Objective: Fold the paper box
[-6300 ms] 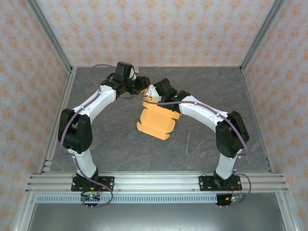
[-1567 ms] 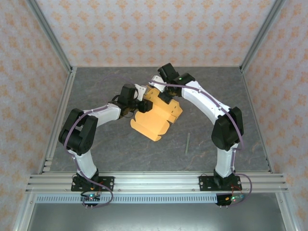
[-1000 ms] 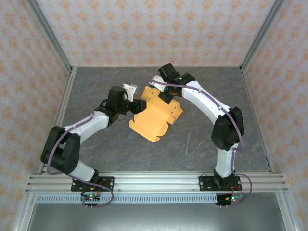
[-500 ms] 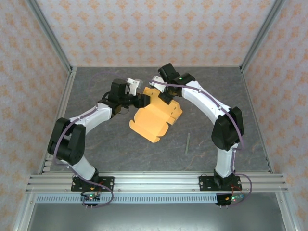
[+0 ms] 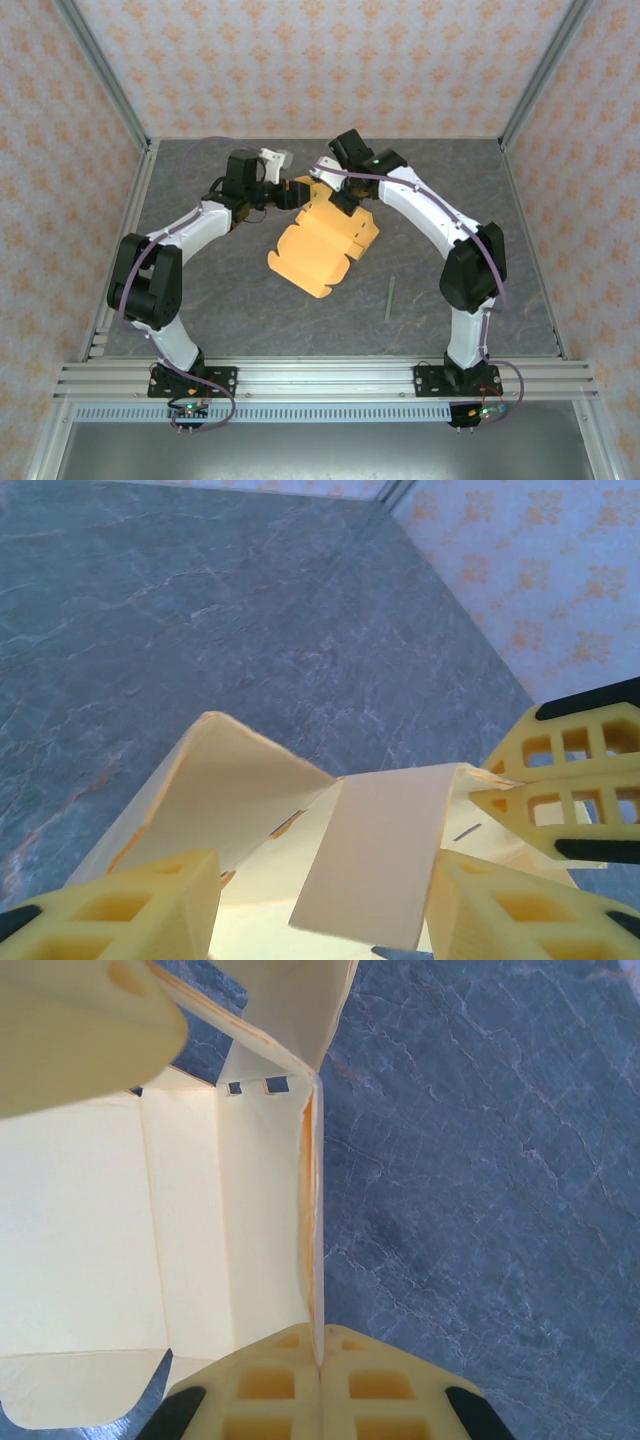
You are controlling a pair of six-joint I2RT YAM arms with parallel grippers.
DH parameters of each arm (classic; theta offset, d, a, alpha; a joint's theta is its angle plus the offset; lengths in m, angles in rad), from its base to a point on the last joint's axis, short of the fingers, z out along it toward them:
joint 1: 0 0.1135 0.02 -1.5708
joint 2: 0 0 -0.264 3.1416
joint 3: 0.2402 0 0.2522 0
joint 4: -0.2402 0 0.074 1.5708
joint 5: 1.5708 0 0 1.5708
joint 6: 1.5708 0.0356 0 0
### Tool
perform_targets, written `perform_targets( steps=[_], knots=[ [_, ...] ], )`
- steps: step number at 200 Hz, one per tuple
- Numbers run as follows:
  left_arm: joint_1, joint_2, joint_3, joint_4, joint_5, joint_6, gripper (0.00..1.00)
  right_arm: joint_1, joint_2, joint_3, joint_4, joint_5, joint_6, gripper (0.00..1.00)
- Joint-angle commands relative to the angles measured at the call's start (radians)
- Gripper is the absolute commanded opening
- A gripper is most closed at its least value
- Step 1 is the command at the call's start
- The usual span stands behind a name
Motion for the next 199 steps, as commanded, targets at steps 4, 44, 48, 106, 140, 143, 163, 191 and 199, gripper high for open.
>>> perform_targets(
  steps=[4,44,48,106,140,143,163,191,199],
  knots=[
    [0.001,0.018,0.043,-0.015,0.068,0.033,0.55,-0.006,0.016,0.039,-0.035,-0.019,-0.014,0.00],
    [-0.001,0.016,0.051,-0.003,0.117,0.019,0.45,-0.007,0.028,0.056,-0.036,-0.025,0.000,0.00],
    [-0.003,0.013,0.049,-0.002,0.120,0.017,0.43,-0.006,0.030,0.059,-0.036,-0.025,0.000,0.00],
    [-0.030,-0.026,0.005,0.017,0.130,0.023,0.40,-0.006,0.055,0.092,-0.043,-0.027,0.021,0.00],
    [-0.042,-0.007,0.006,0.016,0.127,0.023,0.41,-0.007,0.055,0.092,-0.038,-0.037,0.030,0.00],
    [-0.043,-0.004,0.006,0.016,0.126,0.023,0.41,-0.006,0.054,0.092,-0.038,-0.038,0.030,0.00],
    [-0.043,0.000,0.009,0.000,0.112,0.030,0.41,-0.007,0.053,0.090,-0.040,-0.030,0.027,0.00],
    [-0.029,-0.041,-0.011,-0.061,0.044,0.058,0.44,-0.007,0.039,0.075,-0.038,0.009,0.005,0.00],
    [-0.026,-0.061,-0.028,-0.073,0.024,0.062,0.46,-0.007,0.035,0.069,-0.035,0.026,-0.011,0.00]
  ],
)
